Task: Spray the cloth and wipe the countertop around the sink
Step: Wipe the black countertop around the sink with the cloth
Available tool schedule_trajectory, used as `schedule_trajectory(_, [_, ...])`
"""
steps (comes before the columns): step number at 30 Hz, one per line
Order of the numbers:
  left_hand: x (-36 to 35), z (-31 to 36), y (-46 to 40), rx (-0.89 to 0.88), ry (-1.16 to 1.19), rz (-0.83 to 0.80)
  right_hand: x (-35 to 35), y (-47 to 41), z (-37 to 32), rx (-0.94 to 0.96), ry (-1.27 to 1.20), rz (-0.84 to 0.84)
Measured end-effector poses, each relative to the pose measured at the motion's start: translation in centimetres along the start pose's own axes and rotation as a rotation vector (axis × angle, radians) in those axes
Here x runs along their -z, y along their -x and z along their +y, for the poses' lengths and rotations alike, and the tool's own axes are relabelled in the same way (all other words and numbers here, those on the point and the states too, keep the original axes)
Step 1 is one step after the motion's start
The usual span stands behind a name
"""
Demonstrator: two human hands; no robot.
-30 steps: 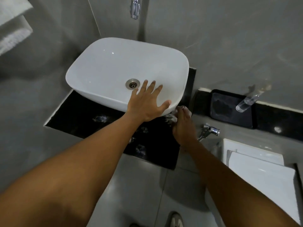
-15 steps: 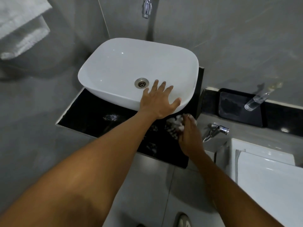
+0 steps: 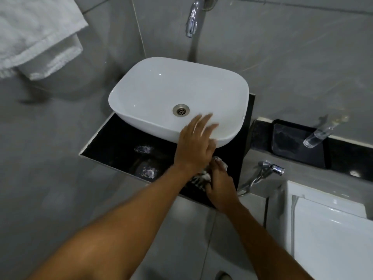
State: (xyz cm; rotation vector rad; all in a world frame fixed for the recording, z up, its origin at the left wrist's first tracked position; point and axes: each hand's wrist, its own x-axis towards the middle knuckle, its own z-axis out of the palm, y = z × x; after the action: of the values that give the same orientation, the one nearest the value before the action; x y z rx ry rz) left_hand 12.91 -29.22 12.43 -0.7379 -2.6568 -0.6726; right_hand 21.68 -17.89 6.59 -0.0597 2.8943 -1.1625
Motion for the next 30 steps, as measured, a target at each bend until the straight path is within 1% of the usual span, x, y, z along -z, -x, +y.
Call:
schedule_trajectory(1, [-0.5, 0.2, 2.9, -0.043, 0.022, 0.064, 0.3, -0.5, 0.1, 0.008, -0.125, -0.022])
schedule_trajectory(2, [-1.3, 0.6, 6.0, -0.081, 0.047, 0.082, 0.9, -0.4, 0.4, -0.011, -0.269, -0.023])
schedule_trajectory(3, [-2.1, 0.9, 9.0, -0.104, 0.068, 0.054, 1.6, -0.1, 0.8, -0.045, -0.378, 0.019])
schedule_trajectory(4, [-3.0, 0.8, 11.4, -0.109, 0.073, 0.001, 2.5, 0.0, 1.3, -0.092, -0.467, 0.137])
schedule_trajectory(6, [-4.7, 0.6, 13.4, -0.049, 0.044, -0.108, 4.7, -0.9, 2.2, -0.195, -0.618, 0.438])
schedule_trajectory(7, [-5.1, 0.6, 13.2, -0.008, 0.02, -0.148, 5.8, -2.1, 2.2, -0.239, -0.681, 0.547])
schedule_trajectory(8, [-5.3, 0.8, 12.4, 0.021, -0.006, -0.163, 6.6, -3.9, 1.9, -0.265, -0.704, 0.602])
schedule_trajectory(9, [-5.3, 1.2, 11.3, 0.029, -0.026, -0.17, 7.6, -5.9, 1.2, -0.279, -0.682, 0.616])
schedule_trajectory(12, [-5.6, 2.1, 8.8, 0.023, -0.08, -0.211, 7.9, -11.4, -1.3, -0.372, -0.597, 0.492])
schedule_trajectory(13, [-5.7, 2.2, 8.5, 0.016, -0.084, -0.236, 7.6, -12.5, -2.1, -0.406, -0.563, 0.481])
schedule_trajectory(14, [-5.8, 2.2, 8.6, 0.009, -0.073, -0.257, 7.2, -13.1, -2.4, -0.419, -0.465, 0.501])
schedule_trajectory(16, [-5.9, 1.4, 9.1, 0.011, -0.052, -0.248, 6.3, -13.1, -2.7, -0.392, -0.194, 0.57])
schedule_trajectory(17, [-5.8, 0.7, 9.5, 0.004, -0.044, -0.227, 6.1, -12.9, -2.5, -0.366, -0.112, 0.606])
schedule_trajectory(19, [-4.8, -2.0, 10.0, 0.021, -0.02, -0.189, 5.8, -12.8, -1.7, -0.32, -0.05, 0.64])
schedule_trajectory(21, [-2.3, -6.8, 10.1, 0.108, -0.044, -0.116, 5.9, -12.9, -1.4, -0.299, -0.024, 0.63])
schedule_trajectory(22, [-0.7, -10.1, 10.3, 0.202, -0.089, -0.072, 5.8, -13.0, -1.5, -0.286, -0.01, 0.628])
schedule_trajectory(24, [3.0, -15.8, 11.2, 0.476, -0.178, -0.005, 5.7, -12.9, -1.5, -0.272, 0.02, 0.632])
schedule_trajectory(25, [4.1, -17.2, 11.5, 0.555, -0.204, 0.012, 5.6, -12.9, -1.5, -0.267, 0.03, 0.631])
schedule_trajectory(26, [4.1, -17.4, 11.5, 0.553, -0.198, 0.029, 5.5, -13.1, -1.6, -0.267, 0.037, 0.631])
schedule_trajectory(27, [3.1, -16.3, 11.6, 0.456, -0.137, 0.042, 5.6, -13.0, -1.7, -0.283, 0.041, 0.624])
schedule_trajectory(29, [0.1, -11.6, 12.8, 0.131, 0.025, -0.001, 5.6, -13.0, -1.8, -0.29, 0.034, 0.618])
schedule_trajectory(30, [-1.5, -8.9, 13.7, -0.006, 0.083, -0.071, 5.6, -12.8, -1.8, -0.281, 0.034, 0.606])
